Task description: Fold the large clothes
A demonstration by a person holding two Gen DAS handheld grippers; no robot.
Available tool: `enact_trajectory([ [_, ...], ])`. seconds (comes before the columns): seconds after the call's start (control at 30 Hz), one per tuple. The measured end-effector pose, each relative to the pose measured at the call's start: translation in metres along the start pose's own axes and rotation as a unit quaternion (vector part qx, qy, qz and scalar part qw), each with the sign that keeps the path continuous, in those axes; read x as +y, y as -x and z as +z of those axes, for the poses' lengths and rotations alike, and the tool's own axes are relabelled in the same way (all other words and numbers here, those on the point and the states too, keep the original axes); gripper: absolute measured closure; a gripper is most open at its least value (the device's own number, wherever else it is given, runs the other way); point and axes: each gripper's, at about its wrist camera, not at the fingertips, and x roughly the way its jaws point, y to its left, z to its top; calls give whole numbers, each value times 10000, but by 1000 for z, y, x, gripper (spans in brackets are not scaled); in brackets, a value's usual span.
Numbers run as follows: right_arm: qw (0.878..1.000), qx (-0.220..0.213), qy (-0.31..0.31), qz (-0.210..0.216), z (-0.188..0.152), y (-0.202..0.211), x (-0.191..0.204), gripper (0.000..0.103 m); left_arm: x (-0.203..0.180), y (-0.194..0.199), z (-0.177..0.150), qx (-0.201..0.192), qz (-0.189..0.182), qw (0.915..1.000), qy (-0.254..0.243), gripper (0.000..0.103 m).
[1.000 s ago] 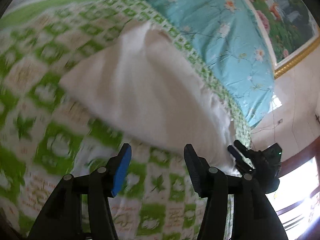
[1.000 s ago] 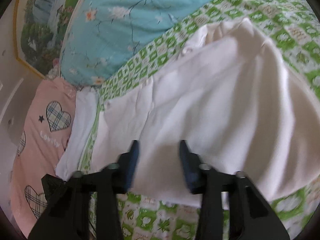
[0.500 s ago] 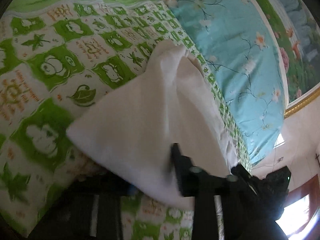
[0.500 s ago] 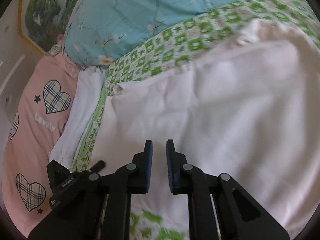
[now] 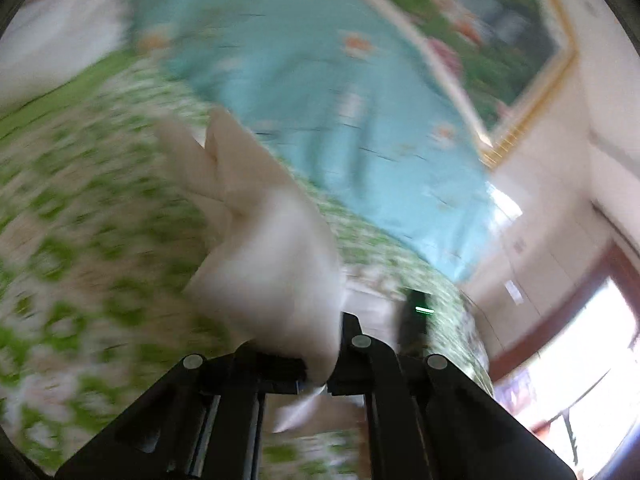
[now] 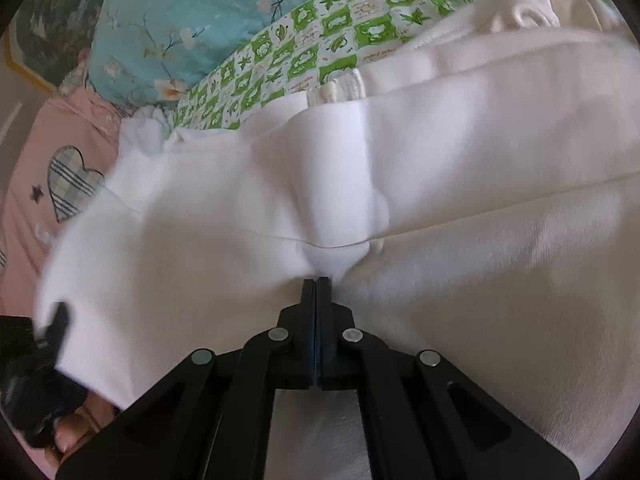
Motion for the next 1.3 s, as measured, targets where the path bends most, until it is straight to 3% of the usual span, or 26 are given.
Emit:
enact_trajectory([
  [0.1,9949,78,-741,686,3,22,-25,103,-47,-32,-7,327,-238,9969,-679,100],
  [0.17,9841,-489,-1302,1103,2,63,-56,99,-65,-60,-20,630,-346,9924,-998,100],
  [0.23,9616,-1081,-1932,1622,0,106,-96,95,-73,-92,-39,995,-308,9876,-1178,100],
  [0.3,9479,-1292,-2201,1908,-1,126,-119,68,-73,-121,-59,1323,-164,9817,-1358,100],
  [0.33,9435,-1365,-2271,1992,0,133,-129,43,-72,-136,-71,1501,-49,9778,-1459,101],
  [0.37,9408,-1400,-2277,2084,0,137,-134,36,-71,-142,-78,1585,-4,9759,-1500,101],
  [0.43,9483,-1219,-2123,2019,7,136,-132,36,-71,-146,-87,1616,74,9736,-1613,101],
  [0.5,9645,-972,-1828,1642,14,130,-119,35,-76,-143,-88,1553,136,9725,-1728,101],
  [0.6,9783,-690,-1463,1295,23,120,-101,35,-81,-138,-84,1470,175,9718,-1834,101],
  [0.77,9960,-144,-807,346,52,90,-66,25,-96,-134,-98,1371,539,9545,-2591,101],
  [0.83,9973,-29,-711,194,67,78,-61,25,-99,-137,-99,1377,626,9511,-2694,101],
  [0.9,9989,78,-441,116,81,67,-55,35,-98,-137,-101,1363,665,9494,-2749,101],
  [0.93,9992,141,-368,100,85,65,-54,69,-100,-136,-101,1356,656,9492,-2762,101],
  [0.97,9988,177,-408,202,87,66,-55,88,-102,-135,-100,1347,646,9488,-2782,101],
  [1.13,9938,-594,-92,937,81,129,-54,90,-137,-124,-87,1141,140,9516,-2852,101],
  [1.23,9893,-1114,35,944,68,171,-65,90,-158,-135,-93,1260,-150,9476,-2930,100],
  [1.3,9900,-1207,-149,709,63,183,-88,91,-167,-148,-106,1458,-227,9441,-2949,100],
])
